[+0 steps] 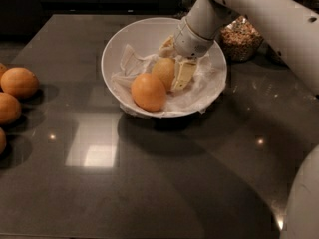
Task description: Pick orange from white bowl
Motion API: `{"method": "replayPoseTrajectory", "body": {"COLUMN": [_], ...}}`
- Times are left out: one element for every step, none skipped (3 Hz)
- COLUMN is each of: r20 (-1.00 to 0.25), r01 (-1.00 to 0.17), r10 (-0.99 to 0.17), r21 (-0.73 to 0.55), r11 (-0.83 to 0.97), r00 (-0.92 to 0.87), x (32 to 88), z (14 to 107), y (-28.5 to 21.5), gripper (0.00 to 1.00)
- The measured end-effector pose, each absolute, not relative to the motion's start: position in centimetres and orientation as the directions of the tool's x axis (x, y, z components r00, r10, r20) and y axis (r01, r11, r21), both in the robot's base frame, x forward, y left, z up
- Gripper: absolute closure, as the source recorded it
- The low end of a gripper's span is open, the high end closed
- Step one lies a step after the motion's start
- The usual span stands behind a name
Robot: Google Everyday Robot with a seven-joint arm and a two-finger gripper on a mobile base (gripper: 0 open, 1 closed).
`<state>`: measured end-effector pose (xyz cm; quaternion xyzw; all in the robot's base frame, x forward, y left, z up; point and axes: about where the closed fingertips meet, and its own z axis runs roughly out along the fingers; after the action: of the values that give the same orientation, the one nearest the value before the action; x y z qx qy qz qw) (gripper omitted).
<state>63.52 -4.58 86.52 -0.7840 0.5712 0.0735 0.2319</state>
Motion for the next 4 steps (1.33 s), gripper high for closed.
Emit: {"method": "replayPoseTrajectory", "body": {"r20": [-0.381, -0.386, -0.386, -0.387], "r01": [-0.932, -0.936, -0.936, -0.936], "r10": [-0.863, -0.865, -0.865, -0.865], "r21": [-0.275, -0.268, -0.268, -0.268], "r11": [-0.237, -0.228, -0.228, -0.228], "r00": [0.332, 0.321, 0.321, 0.321], "x": [63.57, 63.65, 63.65, 63.65], "z": [86.31, 86.11, 86.11, 86.12], "y": [-4.62, -4.75, -4.75, -4.73], "gripper": [0.48, 0.71, 0.94, 1.0]}}
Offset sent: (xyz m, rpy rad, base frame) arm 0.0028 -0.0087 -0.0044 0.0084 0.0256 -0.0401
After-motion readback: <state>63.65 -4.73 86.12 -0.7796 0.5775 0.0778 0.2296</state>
